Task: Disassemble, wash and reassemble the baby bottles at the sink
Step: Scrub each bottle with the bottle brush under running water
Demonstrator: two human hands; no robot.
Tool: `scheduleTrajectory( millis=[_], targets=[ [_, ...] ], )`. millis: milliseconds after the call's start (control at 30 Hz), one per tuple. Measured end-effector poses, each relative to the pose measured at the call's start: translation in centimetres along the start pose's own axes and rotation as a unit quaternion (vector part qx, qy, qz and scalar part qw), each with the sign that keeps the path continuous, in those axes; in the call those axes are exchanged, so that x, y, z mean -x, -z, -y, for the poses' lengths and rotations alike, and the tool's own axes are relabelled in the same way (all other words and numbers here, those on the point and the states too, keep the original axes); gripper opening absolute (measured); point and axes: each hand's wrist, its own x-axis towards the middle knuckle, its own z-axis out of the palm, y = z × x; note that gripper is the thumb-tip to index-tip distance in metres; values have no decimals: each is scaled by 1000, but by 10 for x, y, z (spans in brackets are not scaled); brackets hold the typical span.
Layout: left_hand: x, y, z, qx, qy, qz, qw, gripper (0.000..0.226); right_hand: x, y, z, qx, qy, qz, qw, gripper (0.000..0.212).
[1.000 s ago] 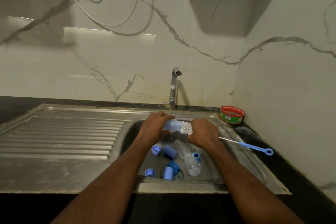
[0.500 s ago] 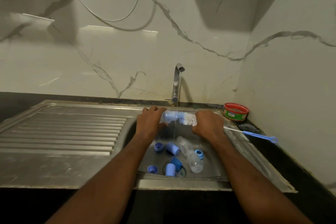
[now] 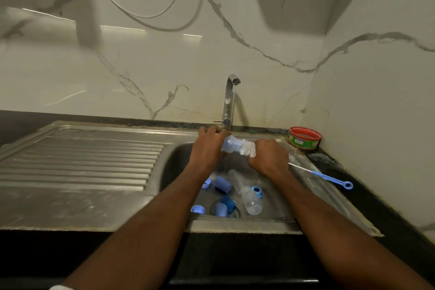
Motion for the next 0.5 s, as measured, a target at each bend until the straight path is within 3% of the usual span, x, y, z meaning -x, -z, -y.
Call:
scheduleTrajectory(
  millis=[500],
  targets=[
    [12, -2, -1, 27, -14, 33, 999, 65, 10, 7, -9, -11, 15, 21, 1000, 38]
  ],
)
